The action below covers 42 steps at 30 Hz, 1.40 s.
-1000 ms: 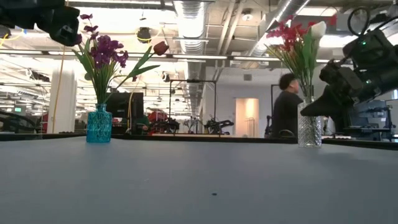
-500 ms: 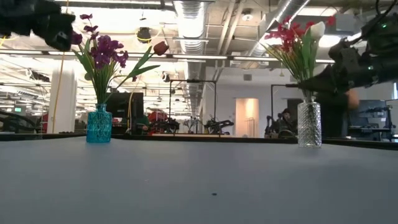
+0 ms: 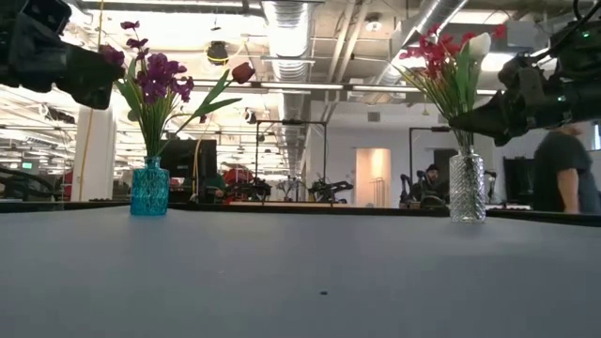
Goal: Sort flowers into vase by color
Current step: Return to Home Position
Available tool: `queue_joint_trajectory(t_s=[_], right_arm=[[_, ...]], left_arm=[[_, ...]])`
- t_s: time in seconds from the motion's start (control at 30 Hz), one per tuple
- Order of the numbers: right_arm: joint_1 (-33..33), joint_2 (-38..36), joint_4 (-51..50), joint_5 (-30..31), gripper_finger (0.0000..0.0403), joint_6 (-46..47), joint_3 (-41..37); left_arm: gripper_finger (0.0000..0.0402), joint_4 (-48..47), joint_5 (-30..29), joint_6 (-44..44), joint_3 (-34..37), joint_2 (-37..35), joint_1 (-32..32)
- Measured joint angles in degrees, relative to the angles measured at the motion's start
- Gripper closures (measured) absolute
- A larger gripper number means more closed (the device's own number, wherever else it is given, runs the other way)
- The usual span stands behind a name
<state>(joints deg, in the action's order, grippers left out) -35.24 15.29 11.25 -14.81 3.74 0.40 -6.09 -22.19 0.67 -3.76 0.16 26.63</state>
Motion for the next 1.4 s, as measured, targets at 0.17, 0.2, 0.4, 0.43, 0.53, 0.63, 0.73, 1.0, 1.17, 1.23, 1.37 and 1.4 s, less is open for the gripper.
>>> queue_joint_trajectory(t_s=[0.17,0.2,0.4,0.43,0.53,0.63,0.73,1.0,1.17,1.23,1.37,1.4], right_arm=[[0.00,0.00,-0.04,-0.01,0.0370,3.21,0.00],[0.00,0.00,-0.08,-0.02,0.0370,3.31,0.00],[0.00,0.00,-1.14,-0.02,0.0370,3.33,0.00],[0.00,0.00,-1.15,-0.02,0.0370,3.33,0.00],[0.00,0.00,-1.14,-0.03,0.0370,3.33,0.00],[0.00,0.00,-1.14,-0.04,0.0370,3.33,0.00],[0.00,0.00,-1.14,-0.04,0.0369,3.33,-0.02],[0.00,0.00,-1.14,-0.04,0.0369,3.33,-0.02],[0.00,0.00,-1.14,-0.07,0.0369,3.33,-0.04],[0.00,0.00,-1.15,-0.07,0.0369,3.33,-0.04],[0.00,0.00,-1.14,-0.09,0.0369,3.33,-0.04],[0.00,0.00,-1.14,-0.09,0.0369,3.33,-0.04]], left_arm=[[0.0288,0.23,0.77,2.01,0.12,0.07,-0.10],[0.0288,0.20,2.03,2.10,0.12,0.07,-0.10],[0.0288,-0.87,2.52,1.91,-0.08,0.07,-0.10],[0.0288,-0.88,2.42,1.92,-0.10,0.07,-0.10],[0.0288,-0.88,2.40,2.21,-0.10,0.09,-0.10],[0.0288,-0.88,2.40,1.86,-0.10,0.09,-0.10],[0.0288,-0.88,2.39,2.20,-0.10,0.09,-0.10],[0.0288,-0.90,2.37,2.18,-0.10,0.09,-0.10],[0.0288,-0.92,2.36,1.99,-0.10,0.09,-0.10],[0.0288,-0.92,2.34,2.19,-0.10,0.09,-0.10],[0.0288,-0.92,2.33,1.84,-0.10,0.09,-0.10],[0.0288,-0.94,2.32,1.90,-0.10,0.09,-0.10]])
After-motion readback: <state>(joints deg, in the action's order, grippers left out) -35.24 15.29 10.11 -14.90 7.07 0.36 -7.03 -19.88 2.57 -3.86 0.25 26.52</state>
